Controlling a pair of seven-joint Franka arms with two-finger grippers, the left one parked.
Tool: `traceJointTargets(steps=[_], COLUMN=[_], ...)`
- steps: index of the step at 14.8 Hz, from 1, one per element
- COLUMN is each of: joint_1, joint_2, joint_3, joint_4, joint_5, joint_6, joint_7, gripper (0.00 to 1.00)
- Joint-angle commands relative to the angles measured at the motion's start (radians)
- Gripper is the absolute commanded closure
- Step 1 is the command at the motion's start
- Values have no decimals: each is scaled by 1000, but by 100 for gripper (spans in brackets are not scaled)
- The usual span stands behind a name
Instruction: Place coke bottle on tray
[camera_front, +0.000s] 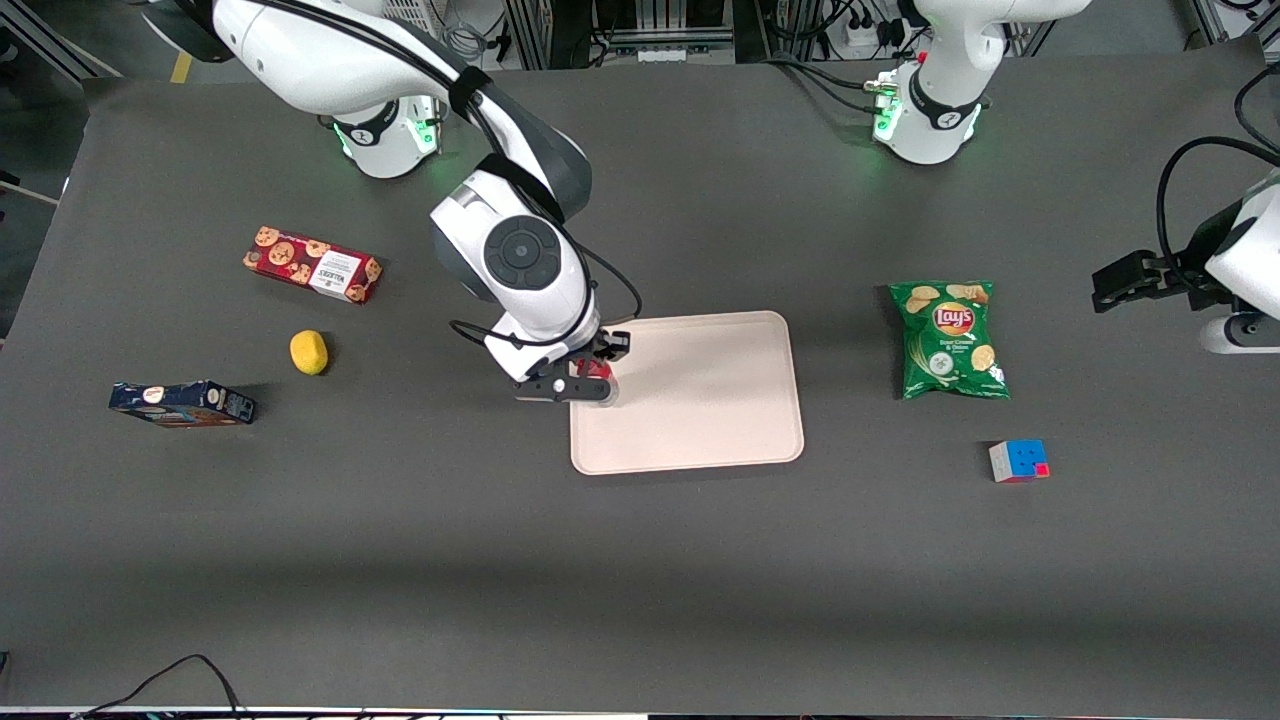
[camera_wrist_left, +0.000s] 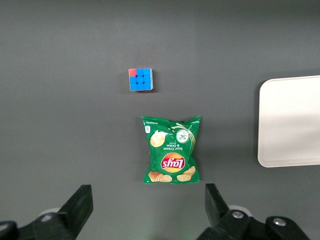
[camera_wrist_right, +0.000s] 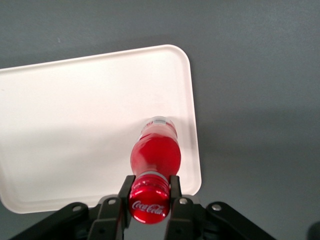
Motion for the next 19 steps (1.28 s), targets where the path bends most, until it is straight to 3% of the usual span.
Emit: traceJointTargets(steps=[1, 3, 6, 9, 10, 16, 19], joint_1=[-1, -6, -5, -6, -6, -79, -171], joint_2=[5, 15, 20, 26, 26, -116, -291], joint_3=[4, 3, 3, 3, 3, 4, -5], joint_4=[-1, -6, -6, -6, -4, -7, -66], joint_5=[-36, -36, -39, -59, -59, -39, 43], joint_6=[6, 8, 11, 13, 13, -49, -70], joint_7=[36, 36, 58, 66, 74, 60, -65], gripper=[100, 96, 67, 29, 0, 0, 0])
